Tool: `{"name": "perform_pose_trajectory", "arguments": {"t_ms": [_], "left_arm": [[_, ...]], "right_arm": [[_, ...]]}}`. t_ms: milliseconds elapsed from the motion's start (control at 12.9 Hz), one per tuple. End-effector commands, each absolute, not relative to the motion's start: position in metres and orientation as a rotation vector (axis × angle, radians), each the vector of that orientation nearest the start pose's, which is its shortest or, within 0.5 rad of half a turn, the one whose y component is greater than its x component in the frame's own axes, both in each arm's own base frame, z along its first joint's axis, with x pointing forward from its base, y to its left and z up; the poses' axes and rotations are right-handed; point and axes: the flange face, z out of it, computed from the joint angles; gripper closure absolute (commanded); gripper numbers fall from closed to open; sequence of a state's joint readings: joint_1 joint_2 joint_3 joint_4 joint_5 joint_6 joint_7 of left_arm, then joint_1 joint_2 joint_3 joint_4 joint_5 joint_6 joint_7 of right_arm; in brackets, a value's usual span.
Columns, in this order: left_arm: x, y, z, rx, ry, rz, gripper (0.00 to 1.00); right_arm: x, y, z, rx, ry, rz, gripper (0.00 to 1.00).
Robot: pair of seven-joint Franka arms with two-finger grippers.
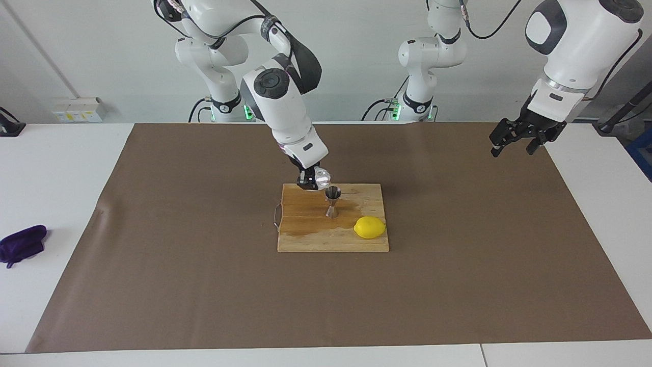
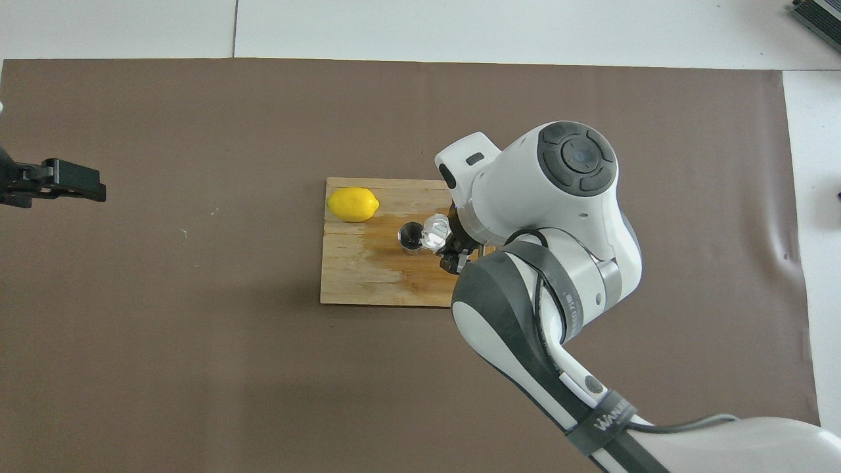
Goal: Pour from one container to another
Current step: 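Hold the glass cup tipped over the metal cup to pour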
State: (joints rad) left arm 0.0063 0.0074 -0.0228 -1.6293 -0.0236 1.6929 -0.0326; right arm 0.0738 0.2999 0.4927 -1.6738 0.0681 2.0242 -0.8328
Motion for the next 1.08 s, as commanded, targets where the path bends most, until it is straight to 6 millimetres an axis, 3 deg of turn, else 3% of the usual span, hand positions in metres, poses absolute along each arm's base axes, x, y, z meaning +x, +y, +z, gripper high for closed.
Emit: {"name": "perform_pose_trajectory", "arguments": {"t_ms": [0, 1005], "left_arm": [[0.5624, -0.0100, 0.6041, -3.146, -0.022, -0.079, 0.00], [0.5624, -0.0093, 0.6041, -3.148, -0.027, -0.079, 0.00]], "right_arm": [[0.5585, 0.3421, 0.4465, -2.348, -1.853, -0.107, 0.78], [0.5603, 0.3431, 0.4438, -2.364, -1.848, -0.019, 0.78]]}}
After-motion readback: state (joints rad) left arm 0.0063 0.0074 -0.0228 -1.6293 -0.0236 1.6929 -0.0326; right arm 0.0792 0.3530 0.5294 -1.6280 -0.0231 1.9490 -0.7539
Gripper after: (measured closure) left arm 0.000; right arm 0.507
